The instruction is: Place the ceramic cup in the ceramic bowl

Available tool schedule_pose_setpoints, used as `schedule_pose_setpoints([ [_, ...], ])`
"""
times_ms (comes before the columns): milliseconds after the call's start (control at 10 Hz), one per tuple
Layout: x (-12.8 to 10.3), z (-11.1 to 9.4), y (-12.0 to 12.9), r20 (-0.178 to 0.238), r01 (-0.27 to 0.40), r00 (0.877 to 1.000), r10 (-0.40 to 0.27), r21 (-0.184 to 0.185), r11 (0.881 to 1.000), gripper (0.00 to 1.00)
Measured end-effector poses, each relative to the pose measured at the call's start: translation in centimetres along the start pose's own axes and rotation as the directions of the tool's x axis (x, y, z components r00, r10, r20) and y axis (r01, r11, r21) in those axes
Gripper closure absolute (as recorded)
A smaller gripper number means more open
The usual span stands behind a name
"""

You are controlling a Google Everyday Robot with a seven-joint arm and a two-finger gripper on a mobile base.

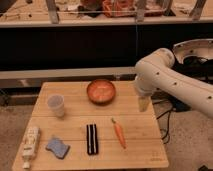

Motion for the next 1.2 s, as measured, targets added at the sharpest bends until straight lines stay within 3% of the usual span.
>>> schedule_pose_setpoints([
  [500, -3.3, -0.5, -1.8, 0.015, 0.099, 0.995, -0.099, 0.038, 0.994, 0.20],
  [700, -6.9, -0.7, -3.0, 0.024, 0.153, 0.988, -0.155, 0.060, 0.986, 0.20],
  [1200, -10.0, -1.0, -4.4, 0.031, 0.237, 0.970, -0.241, 0.102, 0.966, 0.20],
])
